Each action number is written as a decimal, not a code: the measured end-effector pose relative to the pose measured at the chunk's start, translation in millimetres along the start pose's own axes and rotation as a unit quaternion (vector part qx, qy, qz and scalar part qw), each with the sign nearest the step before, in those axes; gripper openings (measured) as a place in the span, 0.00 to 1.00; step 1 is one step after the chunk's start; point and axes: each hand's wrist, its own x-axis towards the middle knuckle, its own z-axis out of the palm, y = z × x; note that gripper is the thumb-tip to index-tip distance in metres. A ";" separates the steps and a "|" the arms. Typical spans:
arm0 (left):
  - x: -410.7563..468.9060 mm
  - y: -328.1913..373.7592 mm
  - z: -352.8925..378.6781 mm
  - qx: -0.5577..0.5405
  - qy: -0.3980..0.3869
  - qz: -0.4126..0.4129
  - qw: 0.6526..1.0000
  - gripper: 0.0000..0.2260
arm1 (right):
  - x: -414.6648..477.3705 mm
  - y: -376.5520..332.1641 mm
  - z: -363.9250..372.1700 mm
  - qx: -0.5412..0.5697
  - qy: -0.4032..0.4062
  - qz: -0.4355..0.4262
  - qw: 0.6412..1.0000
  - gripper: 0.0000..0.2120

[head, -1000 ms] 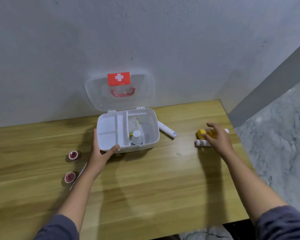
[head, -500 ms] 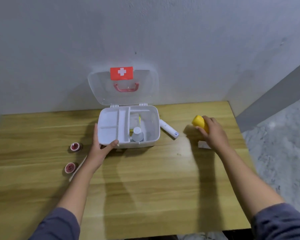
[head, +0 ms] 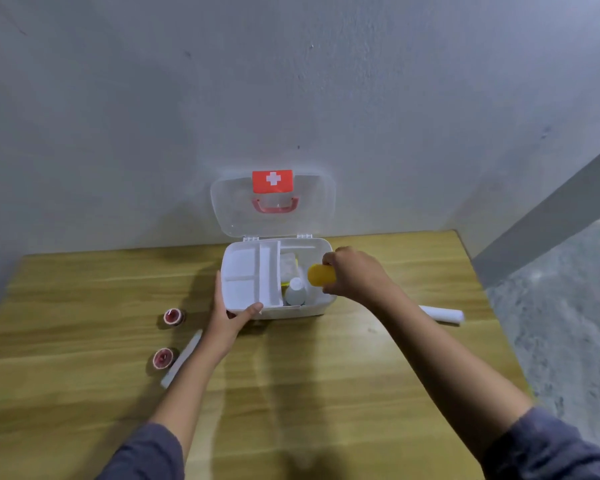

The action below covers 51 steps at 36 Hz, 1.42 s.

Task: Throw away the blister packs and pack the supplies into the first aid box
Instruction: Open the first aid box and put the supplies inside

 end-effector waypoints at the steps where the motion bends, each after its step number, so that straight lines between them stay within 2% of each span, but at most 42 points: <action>1: -0.4 -0.1 0.0 0.000 0.000 0.002 1.000 0.50 | 0.5 -3.8 -0.6 -0.011 -0.002 -0.009 1.000 0.16; 5: -0.7 -3.1 -1.4 0.006 0.007 0.009 1.000 0.51 | 0.3 -19.3 2.5 -0.038 -0.016 -0.019 0.999 0.12; 9: -0.3 -3.0 -0.1 0.010 0.012 0.023 1.000 0.47 | 0.8 -27.5 7.0 -0.049 -0.016 -0.014 0.999 0.06; 20: 2.1 -6.8 -2.0 0.030 0.017 0.023 0.999 0.47 | 1.2 -28.6 25.9 0.045 -0.051 -0.007 0.998 0.12; 25: 3.0 -7.7 -2.3 0.034 0.019 0.031 0.999 0.45 | -2.4 -21.2 40.4 0.106 -0.005 0.010 0.994 0.11; 30: 3.3 -8.5 -2.4 0.035 0.019 0.038 0.998 0.45 | -12.2 -16.5 49.8 0.211 0.040 0.011 0.977 0.18; 33: 3.2 -8.8 -2.0 0.035 0.017 0.041 0.998 0.45 | -23.2 -12.4 51.5 0.282 0.093 0.002 0.955 0.19; 36: 2.6 -8.6 -0.6 0.033 0.019 0.039 0.999 0.44 | -38.4 -0.4 54.4 0.352 0.180 0.035 0.918 0.17; 39: 0.6 -6.2 2.0 0.040 0.026 0.044 0.998 0.42 | -54.1 22.4 67.2 0.388 0.269 0.117 0.874 0.17; 42: 0.7 -8.3 1.9 0.042 0.027 0.043 0.998 0.43 | -69.1 45.7 83.6 0.397 0.323 0.229 0.828 0.18; 46: 1.5 -10.5 0.1 0.046 0.027 0.030 0.998 0.45 | -77.5 76.0 106.6 0.384 0.349 0.377 0.767 0.26; 51: 3.2 -12.1 -2.0 0.046 0.025 0.019 0.998 0.47 | -68.2 97.1 126.4 0.373 0.313 0.464 0.740 0.34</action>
